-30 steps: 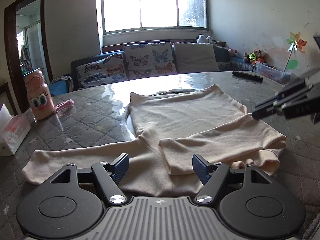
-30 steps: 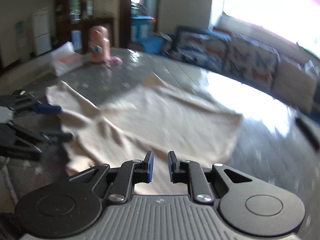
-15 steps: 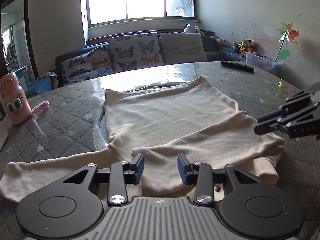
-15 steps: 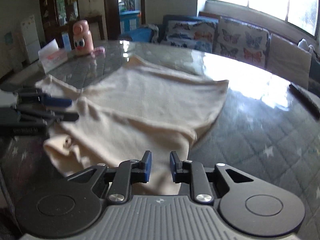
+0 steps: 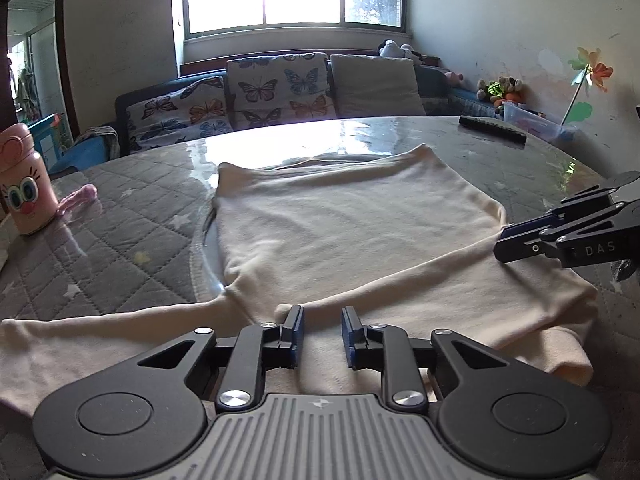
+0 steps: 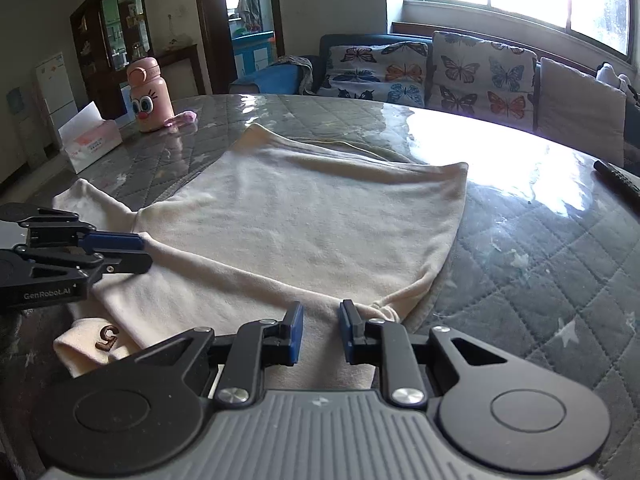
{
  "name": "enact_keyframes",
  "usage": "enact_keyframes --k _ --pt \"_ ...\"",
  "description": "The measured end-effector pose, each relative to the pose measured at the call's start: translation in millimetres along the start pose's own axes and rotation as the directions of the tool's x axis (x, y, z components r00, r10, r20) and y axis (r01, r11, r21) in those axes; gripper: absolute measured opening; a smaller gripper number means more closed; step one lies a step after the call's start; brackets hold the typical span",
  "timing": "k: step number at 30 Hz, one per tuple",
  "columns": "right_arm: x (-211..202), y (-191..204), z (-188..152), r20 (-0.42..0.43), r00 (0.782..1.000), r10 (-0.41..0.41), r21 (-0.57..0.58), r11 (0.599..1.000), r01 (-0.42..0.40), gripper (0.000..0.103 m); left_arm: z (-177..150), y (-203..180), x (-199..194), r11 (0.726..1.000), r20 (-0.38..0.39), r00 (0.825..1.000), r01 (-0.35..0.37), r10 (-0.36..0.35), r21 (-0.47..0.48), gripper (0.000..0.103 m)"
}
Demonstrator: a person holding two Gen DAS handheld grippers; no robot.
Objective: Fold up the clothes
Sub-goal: 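Move the open left gripper to the other sleeve, then grasp the other sleeve with the left gripper and lift it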
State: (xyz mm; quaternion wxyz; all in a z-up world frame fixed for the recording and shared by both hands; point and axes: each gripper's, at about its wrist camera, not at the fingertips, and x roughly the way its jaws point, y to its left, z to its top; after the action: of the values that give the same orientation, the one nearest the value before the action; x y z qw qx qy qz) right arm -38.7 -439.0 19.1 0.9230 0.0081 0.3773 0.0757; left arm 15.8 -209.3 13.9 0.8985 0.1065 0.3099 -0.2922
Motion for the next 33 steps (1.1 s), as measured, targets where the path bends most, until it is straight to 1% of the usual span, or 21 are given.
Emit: enact_keyframes --k 3,6,9,10,13,14,18,20,22,26,28,32,33 --pt "1.1 8.2 2.9 0.002 1.000 -0.002 -0.026 1.000 0.002 0.023 -2.2 6.5 -7.0 1.000 0.009 1.000 -0.018 0.019 -0.020 0.024" --pt "4.6 17.2 5.3 -0.002 1.000 0.009 -0.046 0.999 -0.009 0.023 -4.8 17.4 -13.7 0.998 0.013 0.999 -0.036 0.037 -0.050 0.024" --pt "13.6 32.8 8.5 -0.015 0.999 0.034 -0.078 0.996 -0.035 0.023 -8.1 31.7 -22.5 0.993 0.017 0.996 -0.082 0.084 -0.085 0.031" --pt "15.8 37.3 9.2 -0.017 0.999 0.040 -0.088 0.995 -0.041 0.023 -9.8 37.9 -25.6 0.990 0.016 0.994 -0.104 0.106 -0.100 0.036" --pt "22.9 53.9 13.1 -0.024 0.997 0.069 -0.118 0.990 -0.072 0.025 -16.2 60.1 -35.5 0.975 0.009 0.986 -0.164 0.167 -0.148 0.040" --pt "24.7 60.5 14.1 -0.026 0.996 0.082 -0.128 0.988 -0.084 0.025 -18.5 67.7 -38.6 0.969 0.005 0.982 -0.185 0.189 -0.163 0.043" --pt "29.6 86.5 16.5 -0.033 0.991 0.127 -0.180 0.975 -0.131 0.027 -26.5 95.3 -48.8 0.940 -0.010 0.963 -0.264 0.269 -0.216 0.047" --pt "30.1 101.0 17.4 -0.032 0.989 0.145 -0.217 0.965 -0.149 0.028 -29.5 105.8 -53.5 0.923 -0.016 0.951 -0.305 0.310 -0.233 0.051" --pt "30.7 112.5 18.1 -0.037 0.985 0.169 -0.241 0.955 -0.173 0.037 -32.2 115.3 -57.2 0.903 -0.024 0.936 -0.347 0.352 -0.253 0.054" --pt "31.9 131.5 15.8 -0.047 0.979 0.199 -0.287 0.936 -0.204 0.037 -37.8 135.1 -62.9 0.858 -0.049 0.910 -0.406 0.412 -0.316 0.056" --pt "31.0 141.7 13.0 -0.039 0.980 0.195 -0.335 0.921 -0.197 0.037 -38.9 143.7 -63.6 0.836 -0.061 0.896 -0.433 0.440 -0.338 0.056" --pt "27.8 139.6 15.7 -0.038 0.979 0.199 -0.323 0.925 -0.201 0.039 -40.6 160.7 -64.4 0.789 -0.087 0.867 -0.484 0.491 -0.379 0.056" --pt "26.8 138.0 16.4 -0.038 0.979 0.201 -0.317 0.927 -0.203 0.040 -41.1 164.4 -63.7 0.779 -0.093 0.861 -0.493 0.499 -0.387 0.056"
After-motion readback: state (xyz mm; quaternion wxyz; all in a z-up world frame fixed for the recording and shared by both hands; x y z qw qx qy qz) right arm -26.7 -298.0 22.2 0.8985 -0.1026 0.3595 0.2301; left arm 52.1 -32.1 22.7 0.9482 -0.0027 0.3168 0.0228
